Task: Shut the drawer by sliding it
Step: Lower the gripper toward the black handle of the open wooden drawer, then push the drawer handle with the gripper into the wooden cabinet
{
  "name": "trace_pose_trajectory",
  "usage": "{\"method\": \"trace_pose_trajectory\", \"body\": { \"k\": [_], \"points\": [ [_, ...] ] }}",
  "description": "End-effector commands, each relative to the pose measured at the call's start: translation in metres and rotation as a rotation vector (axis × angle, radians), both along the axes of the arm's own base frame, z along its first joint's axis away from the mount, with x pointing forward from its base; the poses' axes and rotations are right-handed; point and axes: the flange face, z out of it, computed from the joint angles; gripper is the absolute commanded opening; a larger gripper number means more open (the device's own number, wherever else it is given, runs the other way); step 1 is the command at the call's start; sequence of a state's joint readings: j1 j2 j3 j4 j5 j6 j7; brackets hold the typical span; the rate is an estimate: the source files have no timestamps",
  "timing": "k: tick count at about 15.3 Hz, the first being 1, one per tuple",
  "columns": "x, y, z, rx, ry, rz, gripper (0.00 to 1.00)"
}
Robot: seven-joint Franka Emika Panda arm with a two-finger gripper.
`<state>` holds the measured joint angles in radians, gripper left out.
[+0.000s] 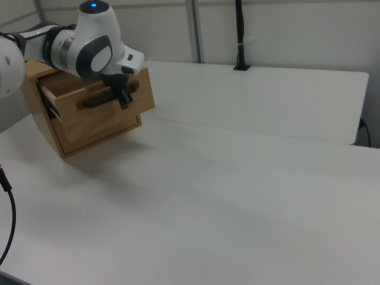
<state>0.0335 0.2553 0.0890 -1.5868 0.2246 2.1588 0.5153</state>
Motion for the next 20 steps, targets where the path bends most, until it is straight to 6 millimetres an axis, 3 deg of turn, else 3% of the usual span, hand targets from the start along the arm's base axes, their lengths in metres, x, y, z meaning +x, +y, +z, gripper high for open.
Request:
{"method": "trace_pose_trajectory", "body": {
  "k": [1, 2, 9, 12, 20],
  "points": [
    [0.002, 0.015, -0.013, 0.066, 0.025, -0.063, 0.00],
    [0.005, 0.033, -0.009, 0.077, 0.019, -0.059, 0.00],
    [0.023, 0.097, -0.021, 0.110, -0.047, -0.056, 0.00],
    [0.035, 0.136, -0.028, 0.126, -0.092, -0.041, 0.00],
    [0.043, 0.171, -0.028, 0.130, -0.163, -0.047, 0.00]
  ]
}}
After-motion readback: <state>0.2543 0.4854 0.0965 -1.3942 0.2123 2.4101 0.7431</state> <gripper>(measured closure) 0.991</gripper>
